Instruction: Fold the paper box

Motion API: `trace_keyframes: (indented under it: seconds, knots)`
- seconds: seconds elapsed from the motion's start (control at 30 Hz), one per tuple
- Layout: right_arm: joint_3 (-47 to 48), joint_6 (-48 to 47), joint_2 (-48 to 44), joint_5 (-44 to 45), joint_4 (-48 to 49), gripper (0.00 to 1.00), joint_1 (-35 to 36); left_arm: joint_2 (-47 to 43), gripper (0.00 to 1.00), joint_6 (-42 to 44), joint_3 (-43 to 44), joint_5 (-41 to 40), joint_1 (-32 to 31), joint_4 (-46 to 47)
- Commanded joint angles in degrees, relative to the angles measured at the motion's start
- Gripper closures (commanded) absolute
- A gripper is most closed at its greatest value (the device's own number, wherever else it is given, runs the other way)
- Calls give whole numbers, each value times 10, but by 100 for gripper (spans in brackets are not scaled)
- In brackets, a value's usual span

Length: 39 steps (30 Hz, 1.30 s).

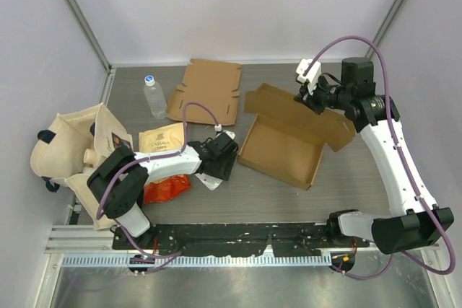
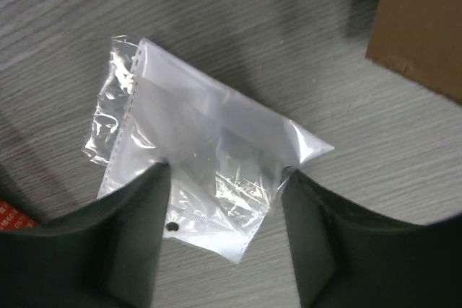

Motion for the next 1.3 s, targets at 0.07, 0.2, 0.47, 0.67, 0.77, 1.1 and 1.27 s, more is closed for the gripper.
trace_keyframes:
  seconds: [0.07, 0.2, 0.47, 0.67, 0.77, 1.1, 1.27]
  knots:
    - [-14, -2, -14, -2, 46, 99, 11, 18, 58, -9, -27, -14, 2, 11]
    - [-14, -2, -5, -2, 48, 99, 13, -46, 71, -5, -25, -45, -5, -24]
    - [-7, 5, 24, 3, 45, 99, 28, -233, 67, -8, 69, 105, -35, -18]
    - [2, 23, 34, -13, 44, 99, 34, -65, 40, -29, 202, 186, -35, 131]
    - [9, 28, 39, -26, 47, 99, 34, -16, 1, -13, 257, 132, -34, 109]
    - [31, 23, 62, -34, 29, 99, 36, -228, 2, 47, 15, 174, 130, 323]
    - [35, 27, 66, -44, 31, 99, 35, -163, 0, 142, -11, 178, 156, 486]
